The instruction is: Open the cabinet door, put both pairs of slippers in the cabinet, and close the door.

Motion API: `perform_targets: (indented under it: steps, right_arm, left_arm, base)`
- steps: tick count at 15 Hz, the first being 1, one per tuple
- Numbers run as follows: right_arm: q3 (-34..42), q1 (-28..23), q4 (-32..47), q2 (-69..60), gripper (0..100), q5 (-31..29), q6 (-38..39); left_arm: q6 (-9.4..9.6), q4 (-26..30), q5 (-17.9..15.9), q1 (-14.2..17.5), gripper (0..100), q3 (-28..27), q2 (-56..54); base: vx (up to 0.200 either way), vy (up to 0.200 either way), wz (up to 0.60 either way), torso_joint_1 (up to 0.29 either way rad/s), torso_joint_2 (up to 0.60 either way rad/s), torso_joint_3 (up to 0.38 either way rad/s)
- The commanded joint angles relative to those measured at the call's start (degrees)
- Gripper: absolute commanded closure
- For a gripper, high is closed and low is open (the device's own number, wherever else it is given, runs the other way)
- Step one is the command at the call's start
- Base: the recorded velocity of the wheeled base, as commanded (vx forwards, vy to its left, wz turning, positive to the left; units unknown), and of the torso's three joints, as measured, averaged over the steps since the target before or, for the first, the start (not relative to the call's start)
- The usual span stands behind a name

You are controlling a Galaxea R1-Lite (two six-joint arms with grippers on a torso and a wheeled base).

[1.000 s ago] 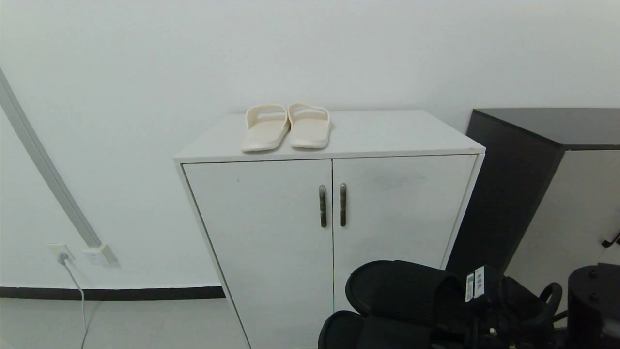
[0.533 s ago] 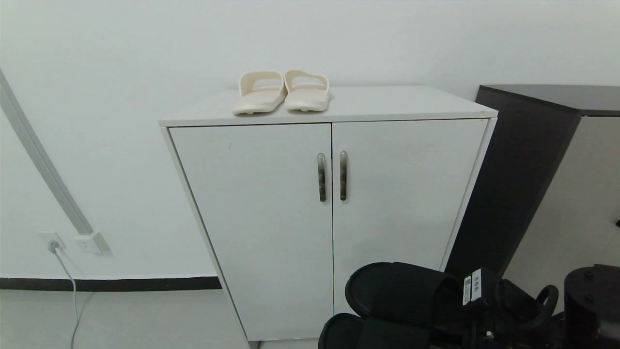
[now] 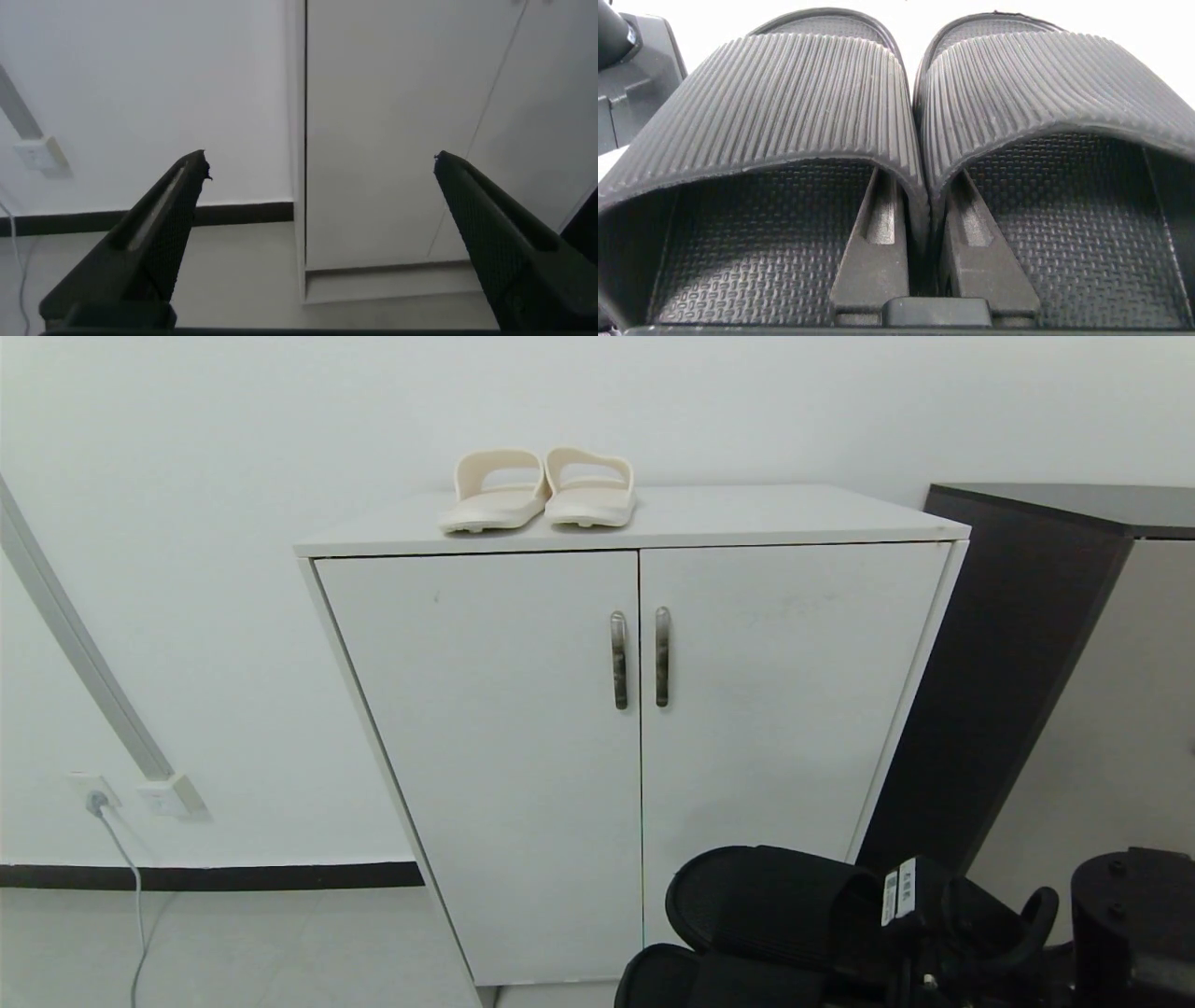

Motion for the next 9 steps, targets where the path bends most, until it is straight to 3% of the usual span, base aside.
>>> perform_targets:
  steps: [1,2,5,7,9]
  right_arm:
    - [0.01,0.01,-0.02,-0.09,100,0.01,0.01]
    - [0.01,0.01,-0.02,-0.01,100,0.10,0.01]
    - [1.59,0.01,-1.69,-0.36,100,0.10,-0.08]
    - [1.59,0.10,-3.10,-0.09,100,-0.16,-0.17]
    - [1.94,0.27,-3.10,0.08,100,-0.16,-0.26]
  left_arm:
    - [-2.66,1.01,0.55,-0.44,0,-9.93,4.50]
    - [-4.95,2.95,0.29,-0.62,0,-15.11,8.89]
    - [-0.02,3.12,-7.45,-0.97,0,-16.61,18.21]
    - [1.21,1.54,-11.23,-0.97,0,-16.96,23.57]
    - [1.03,-3.29,-14.57,-0.97,0,-17.05,31.83]
  base:
    - [0.000,0.000,0.00,0.000,0.00,0.000]
    - [0.000,0.000,0.00,0.000,0.00,0.000]
    - [0.000,0.000,0.00,0.000,0.00,0.000]
    - [0.000,0.000,0.00,0.000,0.00,0.000]
    - [0.000,0.000,0.00,0.000,0.00,0.000]
